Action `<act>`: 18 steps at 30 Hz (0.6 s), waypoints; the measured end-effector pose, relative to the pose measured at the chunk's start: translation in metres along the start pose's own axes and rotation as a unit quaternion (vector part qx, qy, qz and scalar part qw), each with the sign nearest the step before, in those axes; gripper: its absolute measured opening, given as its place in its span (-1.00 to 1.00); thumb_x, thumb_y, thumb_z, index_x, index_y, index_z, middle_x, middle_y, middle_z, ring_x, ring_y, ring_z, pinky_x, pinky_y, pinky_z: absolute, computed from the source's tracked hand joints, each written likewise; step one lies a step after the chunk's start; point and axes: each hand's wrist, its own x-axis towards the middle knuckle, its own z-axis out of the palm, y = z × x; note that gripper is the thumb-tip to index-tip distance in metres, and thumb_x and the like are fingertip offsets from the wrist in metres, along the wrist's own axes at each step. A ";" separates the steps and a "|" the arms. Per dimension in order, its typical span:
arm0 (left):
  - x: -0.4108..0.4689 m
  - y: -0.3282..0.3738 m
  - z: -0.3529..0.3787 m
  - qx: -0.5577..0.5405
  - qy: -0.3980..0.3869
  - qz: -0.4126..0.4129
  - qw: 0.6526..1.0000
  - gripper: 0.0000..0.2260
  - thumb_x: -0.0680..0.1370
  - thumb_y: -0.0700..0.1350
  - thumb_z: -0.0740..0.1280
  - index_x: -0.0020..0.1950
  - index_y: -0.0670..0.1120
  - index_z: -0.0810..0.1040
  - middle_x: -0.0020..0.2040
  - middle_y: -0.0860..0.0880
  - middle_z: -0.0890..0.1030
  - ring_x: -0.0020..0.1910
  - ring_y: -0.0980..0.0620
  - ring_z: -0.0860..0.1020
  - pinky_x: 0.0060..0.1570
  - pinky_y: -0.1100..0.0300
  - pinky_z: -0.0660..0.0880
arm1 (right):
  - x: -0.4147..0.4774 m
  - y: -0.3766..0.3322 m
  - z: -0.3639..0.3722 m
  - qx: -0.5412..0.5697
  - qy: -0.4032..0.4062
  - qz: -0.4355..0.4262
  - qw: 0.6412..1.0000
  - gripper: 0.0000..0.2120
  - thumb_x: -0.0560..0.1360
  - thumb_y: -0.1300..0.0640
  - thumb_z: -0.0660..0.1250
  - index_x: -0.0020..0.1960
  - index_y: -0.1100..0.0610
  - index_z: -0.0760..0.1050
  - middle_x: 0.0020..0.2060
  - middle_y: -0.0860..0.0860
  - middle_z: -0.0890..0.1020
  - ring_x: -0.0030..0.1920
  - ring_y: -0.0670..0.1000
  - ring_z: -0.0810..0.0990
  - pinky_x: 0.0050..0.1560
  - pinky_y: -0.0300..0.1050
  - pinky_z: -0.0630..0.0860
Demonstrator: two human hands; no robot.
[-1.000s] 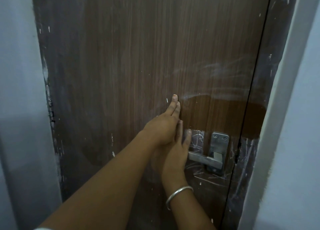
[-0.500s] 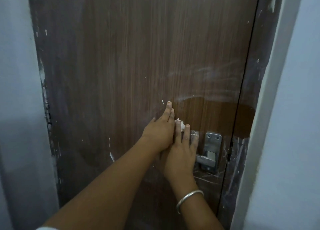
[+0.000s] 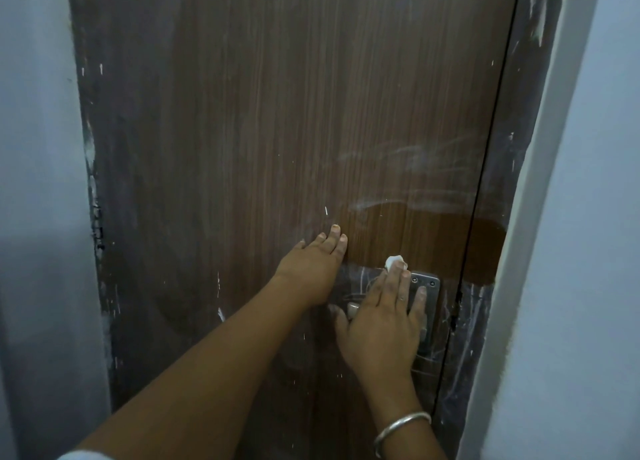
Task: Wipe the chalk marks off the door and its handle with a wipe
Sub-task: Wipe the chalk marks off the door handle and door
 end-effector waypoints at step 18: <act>0.000 -0.010 0.005 -0.032 0.005 0.020 0.999 -0.29 0.56 -0.23 0.22 0.54 -0.06 -0.19 0.55 -0.01 -0.26 0.54 -0.03 -0.01 0.45 -0.08 0.09 | -0.001 -0.040 0.004 -0.027 -0.057 0.015 0.998 -0.10 0.29 -0.07 0.46 0.36 0.48 0.20 0.37 0.44 0.22 0.38 0.33 0.28 0.44 0.13 -0.02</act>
